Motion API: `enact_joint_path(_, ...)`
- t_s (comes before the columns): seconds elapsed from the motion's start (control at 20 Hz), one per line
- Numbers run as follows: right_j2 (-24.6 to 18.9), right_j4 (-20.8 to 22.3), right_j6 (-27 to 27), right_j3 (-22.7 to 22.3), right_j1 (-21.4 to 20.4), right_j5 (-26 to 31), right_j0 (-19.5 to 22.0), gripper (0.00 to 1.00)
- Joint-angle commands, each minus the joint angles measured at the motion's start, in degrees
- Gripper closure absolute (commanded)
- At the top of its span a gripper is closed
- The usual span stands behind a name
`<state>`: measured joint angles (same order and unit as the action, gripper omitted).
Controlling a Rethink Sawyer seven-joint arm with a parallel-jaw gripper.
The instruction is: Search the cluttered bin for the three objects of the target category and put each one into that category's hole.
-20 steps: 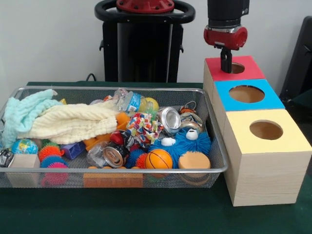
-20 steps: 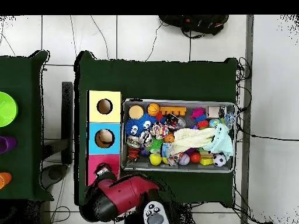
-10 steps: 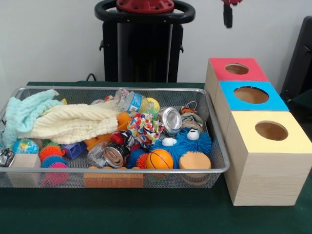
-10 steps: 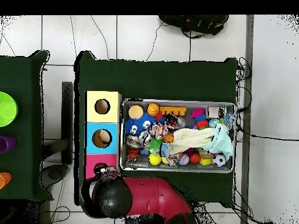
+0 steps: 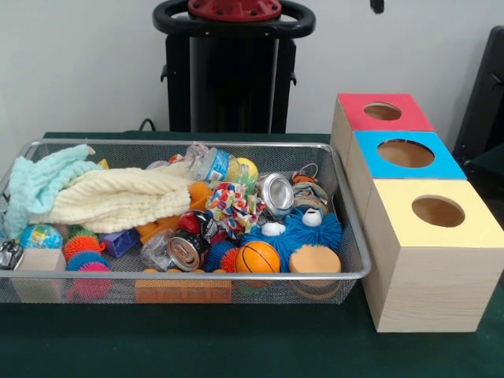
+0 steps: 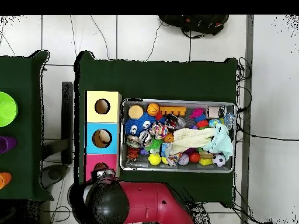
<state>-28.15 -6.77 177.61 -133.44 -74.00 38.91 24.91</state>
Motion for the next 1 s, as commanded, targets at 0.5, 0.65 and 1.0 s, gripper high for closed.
enact_joint_path(0.5,7.5,32.3,-7.3,4.2,22.5,-20.6,2.7,1.0)
enact_joint_path(0.65,8.8,34.9,-7.0,7.6,27.0,-21.9,4.2,1.0)
enact_joint_path(1.0,8.0,36.6,-6.7,9.7,29.5,-22.4,6.0,1.0)
